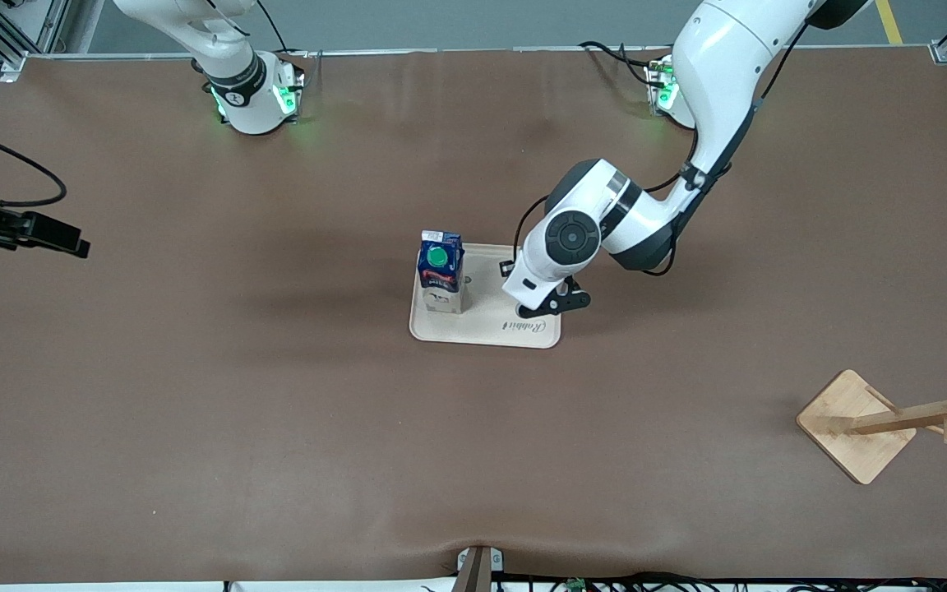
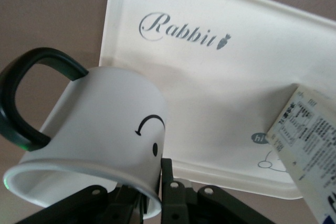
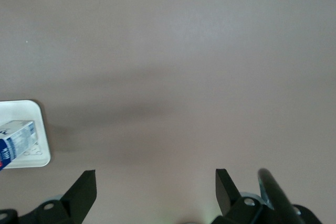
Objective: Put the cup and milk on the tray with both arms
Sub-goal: 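Lower the white mug onto the tray beside the carton with the left gripper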
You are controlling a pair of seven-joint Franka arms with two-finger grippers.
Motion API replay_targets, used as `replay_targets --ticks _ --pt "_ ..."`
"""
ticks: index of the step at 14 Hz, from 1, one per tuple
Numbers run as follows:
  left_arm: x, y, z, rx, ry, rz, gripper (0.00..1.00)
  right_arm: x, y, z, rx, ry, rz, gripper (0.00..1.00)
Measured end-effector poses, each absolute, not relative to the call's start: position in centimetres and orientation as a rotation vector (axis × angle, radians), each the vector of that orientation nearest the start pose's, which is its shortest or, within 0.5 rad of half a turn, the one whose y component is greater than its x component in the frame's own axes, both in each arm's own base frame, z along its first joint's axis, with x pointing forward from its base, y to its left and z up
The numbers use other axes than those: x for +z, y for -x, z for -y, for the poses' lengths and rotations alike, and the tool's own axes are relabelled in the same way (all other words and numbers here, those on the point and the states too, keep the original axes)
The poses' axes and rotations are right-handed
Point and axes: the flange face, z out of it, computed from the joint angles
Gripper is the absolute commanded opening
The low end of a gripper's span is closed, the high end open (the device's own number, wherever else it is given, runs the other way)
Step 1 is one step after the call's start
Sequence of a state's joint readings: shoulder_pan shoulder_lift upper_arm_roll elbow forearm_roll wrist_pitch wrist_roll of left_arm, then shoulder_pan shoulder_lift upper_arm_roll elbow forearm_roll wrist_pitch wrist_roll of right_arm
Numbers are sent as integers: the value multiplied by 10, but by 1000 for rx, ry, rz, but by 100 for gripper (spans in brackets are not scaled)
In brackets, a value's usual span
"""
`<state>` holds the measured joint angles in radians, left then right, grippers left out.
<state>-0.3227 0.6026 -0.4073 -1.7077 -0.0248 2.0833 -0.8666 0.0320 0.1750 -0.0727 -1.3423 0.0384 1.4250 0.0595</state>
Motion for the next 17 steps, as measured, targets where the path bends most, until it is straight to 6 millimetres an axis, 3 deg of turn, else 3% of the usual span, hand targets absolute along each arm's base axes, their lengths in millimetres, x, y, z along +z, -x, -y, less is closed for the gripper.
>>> replay_targets --ticks 4,8,11,14,15,17 --pt "233 -489 431 532 3117 270 0 601 -563 56 68 3107 -64 100" --pt "230 -490 433 538 3116 269 1 602 -549 53 84 3102 -21 100" --pt "231 -490 435 534 3118 265 37 606 -545 51 97 3101 -14 100" --pt "233 -487 440 529 3122 249 100 649 -534 50 81 3102 -8 100" --pt "234 -487 442 526 3124 244 100 662 -529 49 78 3102 -7 100" --pt "238 -489 444 516 3132 244 100 668 -526 49 82 3102 -6 100"
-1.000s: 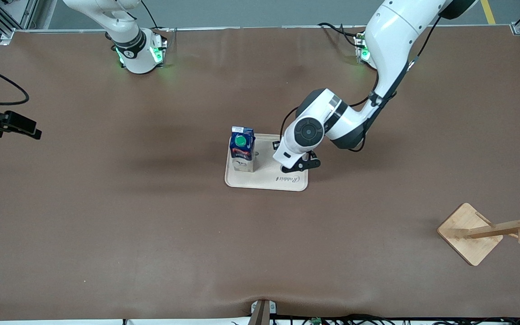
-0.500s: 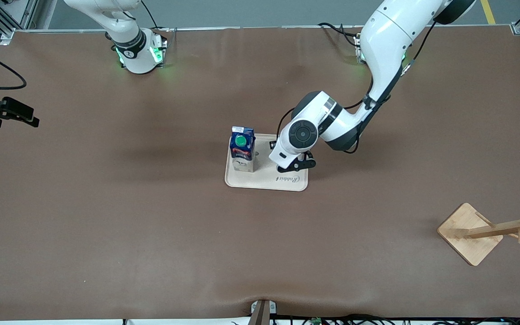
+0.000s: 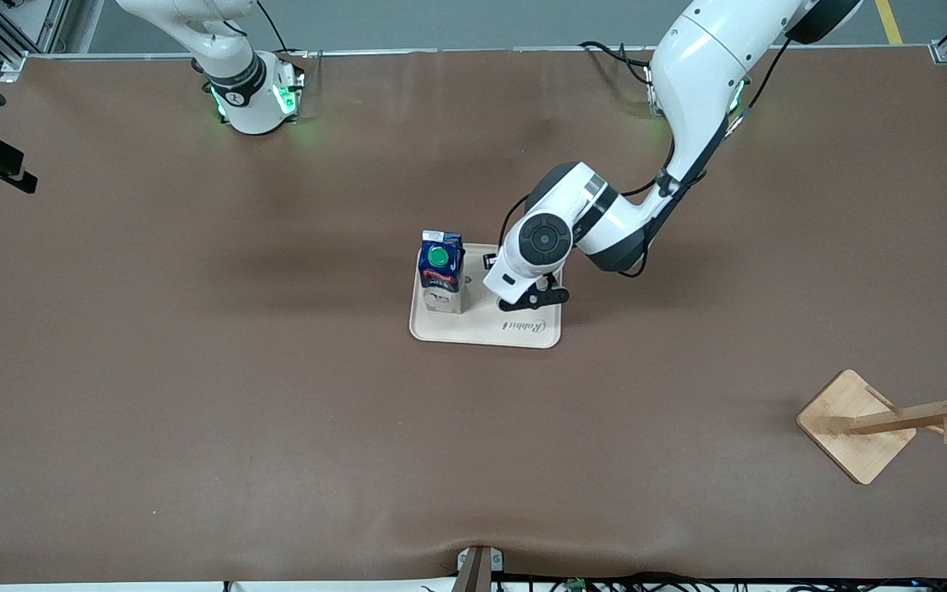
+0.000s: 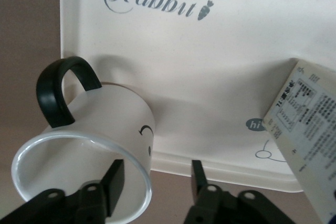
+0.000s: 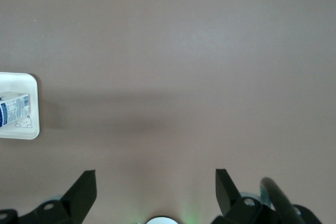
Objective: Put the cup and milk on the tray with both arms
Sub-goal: 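Lower the white mug onto the tray beside the carton with the left gripper, then open the left gripper and draw it back from the mug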
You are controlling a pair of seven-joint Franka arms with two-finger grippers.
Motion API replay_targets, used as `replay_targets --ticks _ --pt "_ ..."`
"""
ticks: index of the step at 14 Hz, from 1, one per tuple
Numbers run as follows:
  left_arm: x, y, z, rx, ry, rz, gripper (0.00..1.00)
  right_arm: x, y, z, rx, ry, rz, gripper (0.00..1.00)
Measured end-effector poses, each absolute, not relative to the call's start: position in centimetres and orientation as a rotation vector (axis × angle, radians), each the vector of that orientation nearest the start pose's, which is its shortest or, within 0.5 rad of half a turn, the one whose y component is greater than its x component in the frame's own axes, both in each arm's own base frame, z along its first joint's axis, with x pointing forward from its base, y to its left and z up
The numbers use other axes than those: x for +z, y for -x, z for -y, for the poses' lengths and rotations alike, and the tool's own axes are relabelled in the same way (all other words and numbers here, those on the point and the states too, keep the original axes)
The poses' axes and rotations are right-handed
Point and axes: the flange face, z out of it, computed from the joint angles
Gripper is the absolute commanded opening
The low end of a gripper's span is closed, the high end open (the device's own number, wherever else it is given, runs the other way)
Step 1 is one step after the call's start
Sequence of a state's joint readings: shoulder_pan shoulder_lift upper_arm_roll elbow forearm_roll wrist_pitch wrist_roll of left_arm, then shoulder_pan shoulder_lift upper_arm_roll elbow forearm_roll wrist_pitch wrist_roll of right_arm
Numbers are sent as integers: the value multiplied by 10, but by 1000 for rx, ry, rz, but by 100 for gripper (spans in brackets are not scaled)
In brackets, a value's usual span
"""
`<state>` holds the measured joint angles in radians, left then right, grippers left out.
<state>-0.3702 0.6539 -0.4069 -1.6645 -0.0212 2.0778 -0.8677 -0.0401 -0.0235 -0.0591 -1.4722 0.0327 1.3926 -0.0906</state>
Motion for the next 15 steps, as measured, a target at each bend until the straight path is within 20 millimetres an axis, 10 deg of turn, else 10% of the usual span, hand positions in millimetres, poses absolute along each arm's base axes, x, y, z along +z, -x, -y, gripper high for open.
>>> replay_targets --ticks 4,7,11,15 --pt "275 -503 441 500 3127 246 100 657 -530 49 108 3100 -6 100" --pt "339 -532 416 399 3098 265 100 656 -530 49 111 3099 -5 100" --pt "427 -585 328 203 3086 322 100 655 -530 48 113 3099 -3 100" --pt "474 -622 224 82 3079 407 100 655 -530 47 116 3099 -1 100"
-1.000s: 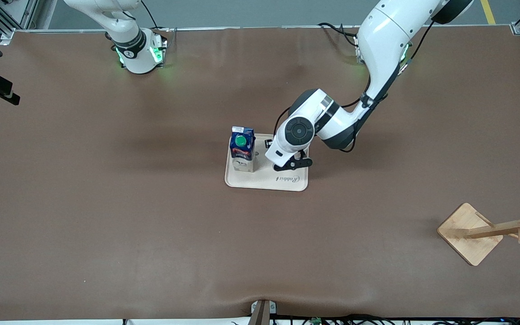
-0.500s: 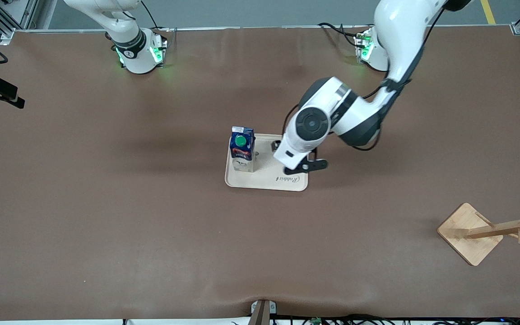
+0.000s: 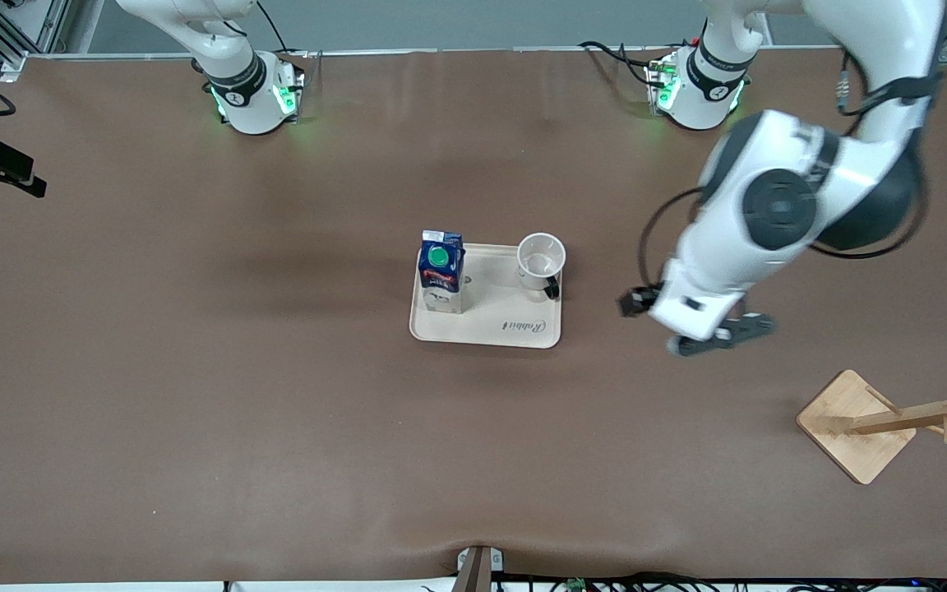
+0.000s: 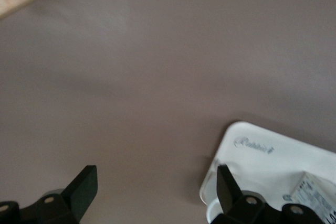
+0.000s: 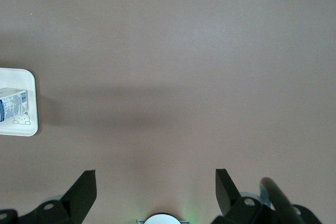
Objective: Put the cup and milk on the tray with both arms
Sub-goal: 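Open the left gripper and draw it back from the mug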
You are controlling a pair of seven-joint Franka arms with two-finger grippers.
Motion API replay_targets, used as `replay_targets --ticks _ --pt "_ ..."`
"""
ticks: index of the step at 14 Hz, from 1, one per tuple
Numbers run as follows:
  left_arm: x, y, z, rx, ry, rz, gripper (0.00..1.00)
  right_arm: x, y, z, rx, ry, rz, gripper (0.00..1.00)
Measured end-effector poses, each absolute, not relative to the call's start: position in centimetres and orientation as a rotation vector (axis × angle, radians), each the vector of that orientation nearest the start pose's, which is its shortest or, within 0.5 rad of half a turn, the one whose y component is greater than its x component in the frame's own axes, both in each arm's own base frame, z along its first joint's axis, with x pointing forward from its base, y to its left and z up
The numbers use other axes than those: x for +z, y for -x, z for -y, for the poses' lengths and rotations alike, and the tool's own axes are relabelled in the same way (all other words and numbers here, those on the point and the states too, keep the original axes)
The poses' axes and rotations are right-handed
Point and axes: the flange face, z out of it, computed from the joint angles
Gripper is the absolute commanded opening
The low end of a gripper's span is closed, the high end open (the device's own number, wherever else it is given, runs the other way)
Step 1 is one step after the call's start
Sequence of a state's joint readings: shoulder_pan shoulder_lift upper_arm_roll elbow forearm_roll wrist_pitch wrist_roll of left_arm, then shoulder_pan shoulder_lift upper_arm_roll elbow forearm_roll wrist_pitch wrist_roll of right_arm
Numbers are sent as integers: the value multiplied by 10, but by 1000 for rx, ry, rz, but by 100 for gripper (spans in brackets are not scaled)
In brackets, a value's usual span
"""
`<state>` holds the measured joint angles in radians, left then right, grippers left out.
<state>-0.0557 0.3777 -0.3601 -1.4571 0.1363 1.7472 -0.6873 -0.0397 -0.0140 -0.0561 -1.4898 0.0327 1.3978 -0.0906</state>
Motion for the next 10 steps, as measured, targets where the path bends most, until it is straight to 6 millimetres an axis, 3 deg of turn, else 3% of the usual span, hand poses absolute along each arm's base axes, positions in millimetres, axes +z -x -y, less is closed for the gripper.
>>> replay_targets --ticks 3,7,10 --pt "509 -626 169 46 3068 331 100 655 -530 47 117 3099 -1 100" --pt "559 -614 106 16 3057 202 100 655 -530 47 118 3099 -1 100" --pt "597 -598 89 -42 3046 127 100 655 -530 47 120 3099 -1 100"
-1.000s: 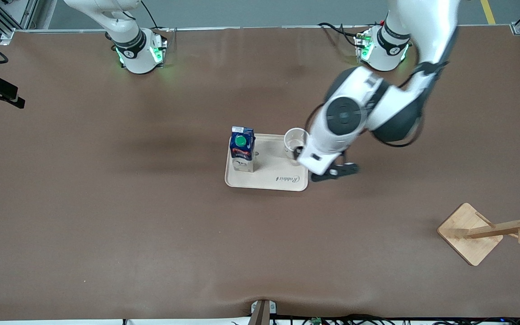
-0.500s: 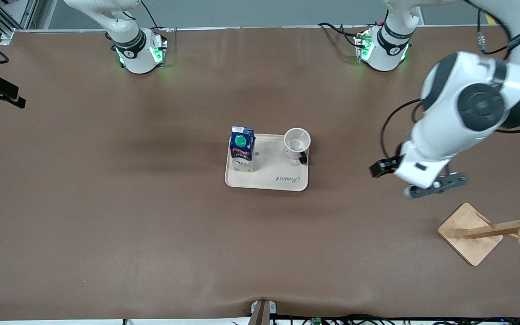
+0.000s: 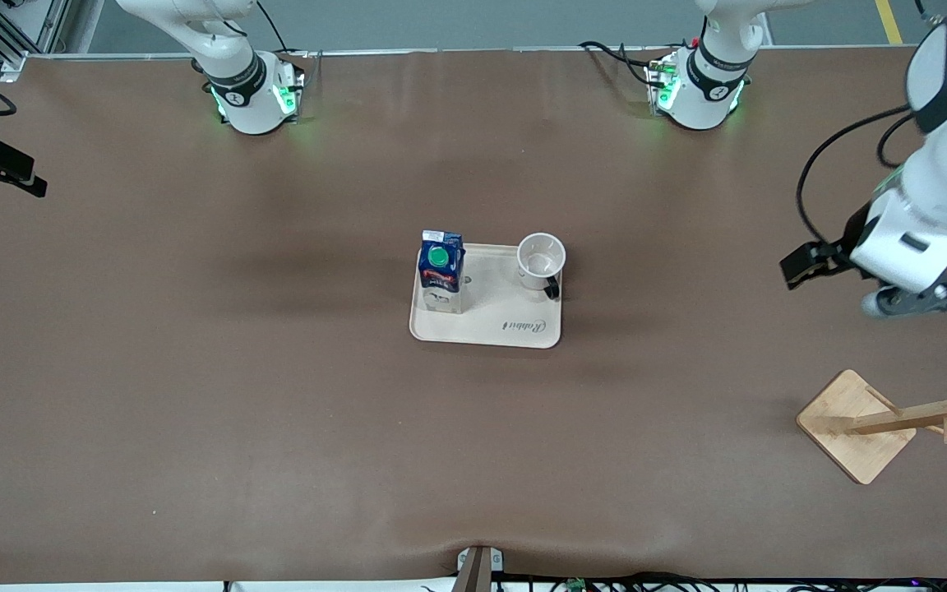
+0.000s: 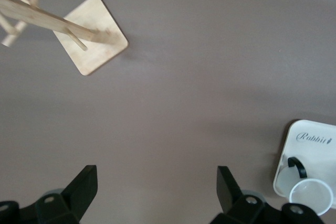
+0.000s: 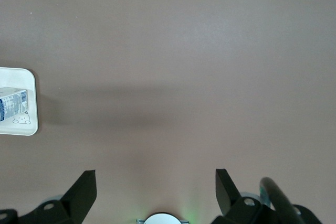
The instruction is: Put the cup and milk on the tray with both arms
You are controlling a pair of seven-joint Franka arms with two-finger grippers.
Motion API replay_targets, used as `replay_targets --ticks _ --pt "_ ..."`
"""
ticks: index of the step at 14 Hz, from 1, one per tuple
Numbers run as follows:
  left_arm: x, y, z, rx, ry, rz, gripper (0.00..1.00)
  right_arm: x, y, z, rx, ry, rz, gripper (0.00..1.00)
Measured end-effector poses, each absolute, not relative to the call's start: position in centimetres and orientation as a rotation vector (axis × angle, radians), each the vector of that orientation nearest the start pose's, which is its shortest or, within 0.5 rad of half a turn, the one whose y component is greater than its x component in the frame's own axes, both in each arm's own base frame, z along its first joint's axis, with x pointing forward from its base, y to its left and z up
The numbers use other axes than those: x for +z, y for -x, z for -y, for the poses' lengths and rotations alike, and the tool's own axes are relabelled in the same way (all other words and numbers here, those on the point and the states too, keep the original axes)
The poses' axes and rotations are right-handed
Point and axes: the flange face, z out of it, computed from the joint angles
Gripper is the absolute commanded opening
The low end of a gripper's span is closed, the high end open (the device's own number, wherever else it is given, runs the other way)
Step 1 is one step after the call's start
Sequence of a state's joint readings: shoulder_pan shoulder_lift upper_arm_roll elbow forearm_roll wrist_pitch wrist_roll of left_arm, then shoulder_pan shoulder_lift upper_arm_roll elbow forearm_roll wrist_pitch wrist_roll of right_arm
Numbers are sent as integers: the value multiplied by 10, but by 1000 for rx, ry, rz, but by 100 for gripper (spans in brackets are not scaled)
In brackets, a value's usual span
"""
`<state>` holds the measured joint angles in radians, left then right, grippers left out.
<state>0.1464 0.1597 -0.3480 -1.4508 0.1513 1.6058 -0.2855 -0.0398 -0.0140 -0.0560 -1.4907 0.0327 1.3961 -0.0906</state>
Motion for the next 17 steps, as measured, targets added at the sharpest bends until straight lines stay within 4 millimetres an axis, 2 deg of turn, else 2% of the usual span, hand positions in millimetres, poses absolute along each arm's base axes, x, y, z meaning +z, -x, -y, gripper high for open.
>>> replay_targets --ticks 5,9,13,17 --pt "640 -551 74 3 2993 -31 100 653 -529 49 126 3098 -6 100" --pt "644 -511 71 33 3012 -49 100 653 -529 48 127 3098 -5 100" --pt "649 -495 42 39 3078 -38 100 653 -529 48 127 3098 -4 100" --pt "649 -489 46 32 3091 -44 100 653 -529 48 127 3098 -4 100"
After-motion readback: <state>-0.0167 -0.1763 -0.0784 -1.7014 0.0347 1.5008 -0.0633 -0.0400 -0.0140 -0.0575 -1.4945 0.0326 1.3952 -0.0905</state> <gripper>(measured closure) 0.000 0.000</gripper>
